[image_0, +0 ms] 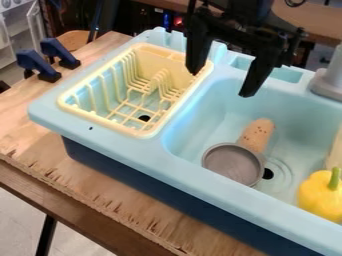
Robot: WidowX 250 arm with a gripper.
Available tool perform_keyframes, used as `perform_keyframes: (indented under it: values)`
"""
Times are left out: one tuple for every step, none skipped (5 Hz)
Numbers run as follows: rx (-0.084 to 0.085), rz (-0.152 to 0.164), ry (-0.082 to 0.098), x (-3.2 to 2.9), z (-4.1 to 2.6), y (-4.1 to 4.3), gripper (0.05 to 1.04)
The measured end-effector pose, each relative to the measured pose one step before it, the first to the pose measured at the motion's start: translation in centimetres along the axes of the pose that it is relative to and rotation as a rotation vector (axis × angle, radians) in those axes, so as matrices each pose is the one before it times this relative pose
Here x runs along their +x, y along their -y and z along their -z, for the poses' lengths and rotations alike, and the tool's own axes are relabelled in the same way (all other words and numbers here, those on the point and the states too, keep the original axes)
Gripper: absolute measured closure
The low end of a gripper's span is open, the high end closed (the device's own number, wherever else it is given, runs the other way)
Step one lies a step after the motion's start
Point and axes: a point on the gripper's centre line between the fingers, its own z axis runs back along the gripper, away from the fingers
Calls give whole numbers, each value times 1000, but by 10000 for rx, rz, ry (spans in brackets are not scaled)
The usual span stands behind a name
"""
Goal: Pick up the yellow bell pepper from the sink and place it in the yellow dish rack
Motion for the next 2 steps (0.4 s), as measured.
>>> perform_keyframes:
  values:
    - [124, 105, -272, -68, 936, 276, 81]
    - [-563, 899, 1220, 867, -91, 2954, 81]
